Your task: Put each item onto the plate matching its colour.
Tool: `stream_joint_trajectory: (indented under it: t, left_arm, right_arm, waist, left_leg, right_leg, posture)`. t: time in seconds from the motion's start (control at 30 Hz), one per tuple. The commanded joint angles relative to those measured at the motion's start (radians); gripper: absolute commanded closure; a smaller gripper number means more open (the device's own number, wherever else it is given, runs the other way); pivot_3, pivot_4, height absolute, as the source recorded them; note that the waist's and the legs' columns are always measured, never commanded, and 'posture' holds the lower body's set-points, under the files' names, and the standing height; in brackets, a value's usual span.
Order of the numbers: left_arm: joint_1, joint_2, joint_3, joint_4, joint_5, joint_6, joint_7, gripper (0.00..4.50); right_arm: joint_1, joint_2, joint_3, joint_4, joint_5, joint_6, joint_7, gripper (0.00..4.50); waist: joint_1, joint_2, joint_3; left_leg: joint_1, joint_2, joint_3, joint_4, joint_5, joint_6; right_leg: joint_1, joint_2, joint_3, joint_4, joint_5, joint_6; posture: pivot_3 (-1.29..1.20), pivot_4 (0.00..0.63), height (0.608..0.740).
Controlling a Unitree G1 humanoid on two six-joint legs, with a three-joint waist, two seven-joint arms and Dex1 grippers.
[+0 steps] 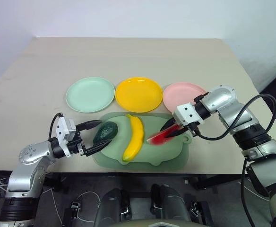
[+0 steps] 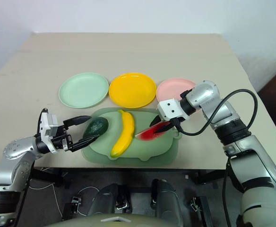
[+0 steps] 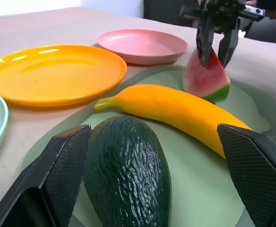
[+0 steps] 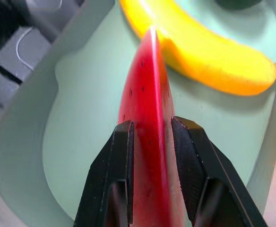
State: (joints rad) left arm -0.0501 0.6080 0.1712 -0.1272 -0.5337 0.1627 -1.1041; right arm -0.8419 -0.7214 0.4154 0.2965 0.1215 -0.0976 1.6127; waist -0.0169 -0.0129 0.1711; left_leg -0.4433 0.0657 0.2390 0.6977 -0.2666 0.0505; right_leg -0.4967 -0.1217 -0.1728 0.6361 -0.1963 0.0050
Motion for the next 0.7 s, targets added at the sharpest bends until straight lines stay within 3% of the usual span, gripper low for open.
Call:
stream_joint_trajectory:
  t: [0.03,0.1,0.4,0.7]
  left_arm:
    - [-0.018,0.009,0.002,-0.031,-0.011,0.003,0.004,0.0]
    - [-0.027,0.008,-0.002,-0.033,-0.01,0.009,0.006,0.0]
    - [-0.032,0.01,0.001,-0.045,-0.008,0.023,0.01,0.0]
    - [-0.034,0.003,-0.003,-0.048,-0.008,0.021,0.022,0.0]
  right_arm:
    - [0.011,-0.017,-0.031,-0.027,-0.008,-0.002,0.0,3.19]
    - [0.009,-0.014,-0.024,-0.02,-0.024,-0.003,-0.007,3.19]
    - [-0.008,-0.02,0.003,-0.007,-0.101,-0.012,0.001,0.28]
    - [-0.022,0.011,0.039,-0.053,-0.155,-0.032,-0.001,0.28]
  waist:
    - [0.0,0.0,0.0]
    - [0.0,0.0,0.0]
    - [-0.001,0.0,0.0]
    - [-0.001,0.0,0.0]
  left_leg:
    - [0.0,0.0,0.0,0.0,0.0,0.0]
    - [0.0,0.0,0.0,0.0,0.0,0.0]
    - [0.0,0.0,0.0,0.0,0.0,0.0]
    - [0.0,0.0,0.0,0.0,0.0,0.0]
  right_leg:
    - [0.0,0.0,0.0,0.0,0.0,0.0]
    - [0.0,0.0,0.0,0.0,0.0,0.0]
    - [0.0,0.0,0.0,0.0,0.0,0.0]
    - [0.0,0.0,0.0,0.0,0.0,0.0]
  posture:
    - [0.0,0.15,0.696]
    - [0.0,0.15,0.696]
    - [0.0,0.15,0.696]
    - [0.0,0.15,0.696]
